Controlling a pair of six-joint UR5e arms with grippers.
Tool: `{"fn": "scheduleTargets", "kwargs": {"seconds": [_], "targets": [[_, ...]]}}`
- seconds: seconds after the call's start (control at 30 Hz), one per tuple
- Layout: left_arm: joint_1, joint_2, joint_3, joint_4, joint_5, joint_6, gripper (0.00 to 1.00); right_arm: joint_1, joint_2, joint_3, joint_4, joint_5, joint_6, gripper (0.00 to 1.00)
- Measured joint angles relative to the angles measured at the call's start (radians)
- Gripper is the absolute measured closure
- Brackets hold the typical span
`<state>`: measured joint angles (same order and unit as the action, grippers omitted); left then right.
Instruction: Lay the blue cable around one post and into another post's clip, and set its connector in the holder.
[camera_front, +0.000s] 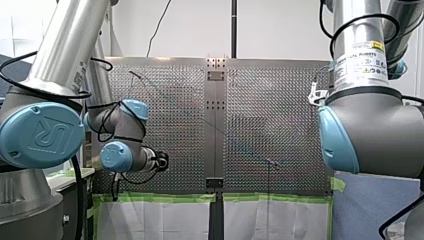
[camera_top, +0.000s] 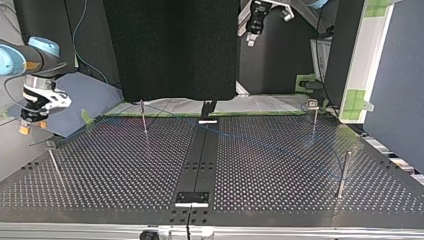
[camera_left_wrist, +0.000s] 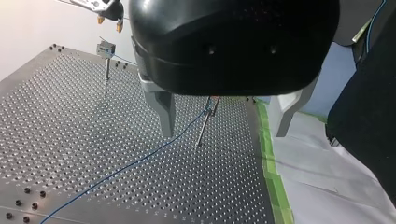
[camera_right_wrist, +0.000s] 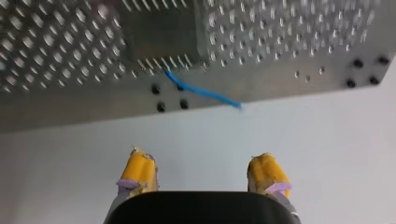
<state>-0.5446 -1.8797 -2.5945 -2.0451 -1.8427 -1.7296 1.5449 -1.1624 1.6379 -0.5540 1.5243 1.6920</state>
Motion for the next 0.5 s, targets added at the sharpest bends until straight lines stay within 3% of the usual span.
{"fn": "scheduleTargets", "kwargs": {"seconds": [0.27, 0.5], "targets": [[0.001, 0.0, -0.011, 0.009, 0.0, -0.001, 0.0, 0.06, -0.001, 0.062, -0.049, -0.001, -0.02, 0.0], [0.001, 0.0, -0.013, 0.009, 0.0, 0.002, 0.0, 0.116, 0.0, 0.119, -0.072, 0.034, -0.03, 0.0]]}}
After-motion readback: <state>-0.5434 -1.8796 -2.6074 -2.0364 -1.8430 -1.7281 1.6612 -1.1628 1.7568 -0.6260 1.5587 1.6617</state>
